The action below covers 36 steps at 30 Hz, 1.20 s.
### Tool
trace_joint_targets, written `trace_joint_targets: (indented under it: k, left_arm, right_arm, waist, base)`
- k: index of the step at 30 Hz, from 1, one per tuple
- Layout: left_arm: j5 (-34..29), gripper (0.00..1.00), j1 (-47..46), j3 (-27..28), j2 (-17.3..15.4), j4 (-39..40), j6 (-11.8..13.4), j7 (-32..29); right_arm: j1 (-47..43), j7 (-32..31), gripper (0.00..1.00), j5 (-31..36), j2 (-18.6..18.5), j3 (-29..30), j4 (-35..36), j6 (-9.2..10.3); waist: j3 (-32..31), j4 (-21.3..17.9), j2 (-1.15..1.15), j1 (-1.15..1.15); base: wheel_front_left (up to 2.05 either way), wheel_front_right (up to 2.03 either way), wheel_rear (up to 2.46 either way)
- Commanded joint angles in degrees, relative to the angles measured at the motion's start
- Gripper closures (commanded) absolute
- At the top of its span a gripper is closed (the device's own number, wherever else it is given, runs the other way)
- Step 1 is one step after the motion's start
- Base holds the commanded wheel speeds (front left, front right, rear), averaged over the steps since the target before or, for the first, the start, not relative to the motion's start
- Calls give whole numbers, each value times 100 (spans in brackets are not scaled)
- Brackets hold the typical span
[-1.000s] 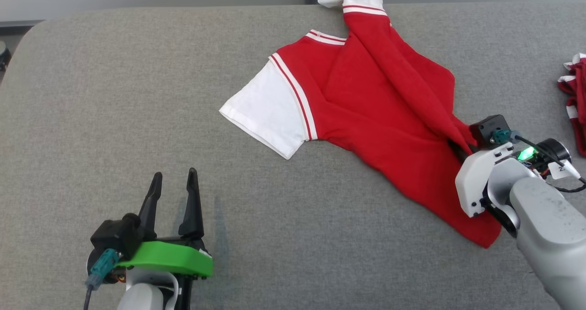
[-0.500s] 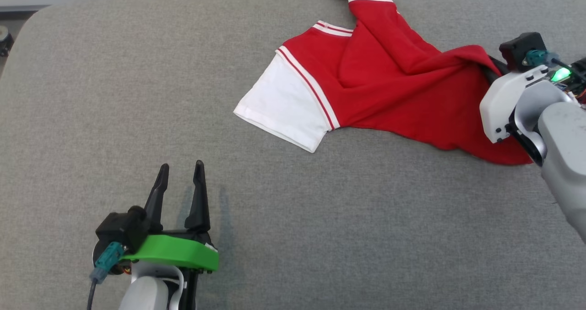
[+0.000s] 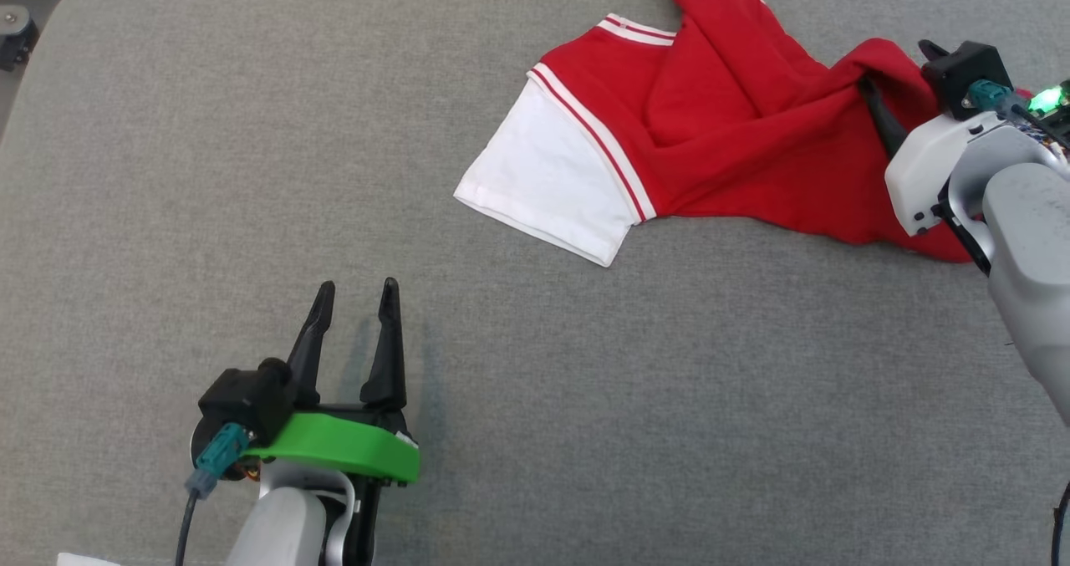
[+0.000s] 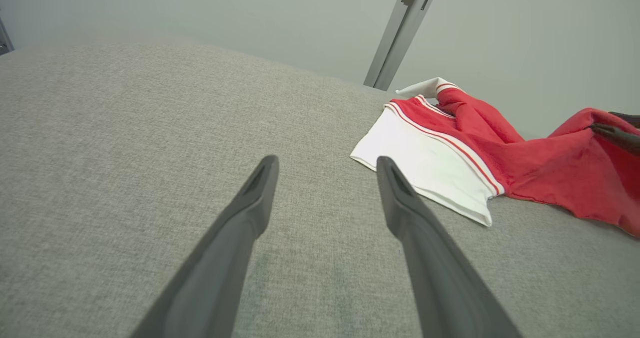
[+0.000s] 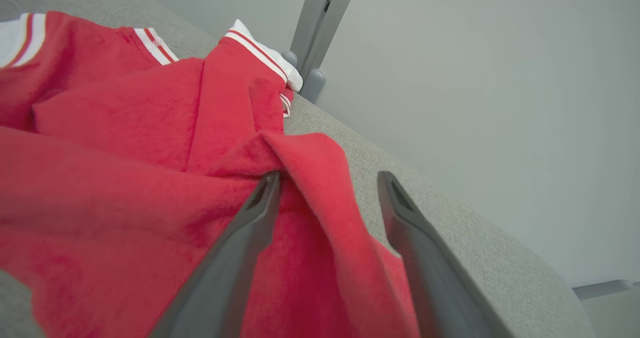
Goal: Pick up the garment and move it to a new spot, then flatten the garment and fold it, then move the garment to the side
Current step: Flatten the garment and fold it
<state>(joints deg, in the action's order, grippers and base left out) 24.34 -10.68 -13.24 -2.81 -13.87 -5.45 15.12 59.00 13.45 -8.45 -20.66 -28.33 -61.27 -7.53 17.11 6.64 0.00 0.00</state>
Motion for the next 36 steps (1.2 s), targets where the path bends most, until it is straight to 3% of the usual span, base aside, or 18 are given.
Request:
trace_joint_targets:
  k: [1, 5, 18, 26, 36]
  left_arm:
    - [-33, 0, -81, -22, -18, -21, 3, 2]
    - [-100, 0, -107, -48, -18, -65, -26, 2]
    - [-238, 0, 105, 92, -19, -242, -106, 2]
    - [-136, 0, 408, 264, -18, -342, -108, 2]
    - [-28, 0, 948, 386, -19, -225, 40, 2]
  right_arm:
    - [65, 89, 0, 91, 16, 80, -39, 9]
    - [-71, 174, 0, 282, 169, 334, 138, 9]
    - [-1779, 178, 0, 207, 640, 1612, 1994, 9]
    - [-3182, 179, 0, 288, 1232, 2414, 2993, 9]
    - [-4532, 180, 0, 476, 1723, 2892, 4066, 9]
  waist:
    - [-101, -103, 0, 0]
    - [-274, -280, 0, 0]
    - [-1066, -837, 0, 0]
    - [-1447, -986, 0, 0]
    - [-1647, -972, 0, 0]
  base:
    - [0, 0, 0]
    - [0, 0, 0]
    - [0, 0, 0]
    - [0, 0, 0]
    - [0, 0, 0]
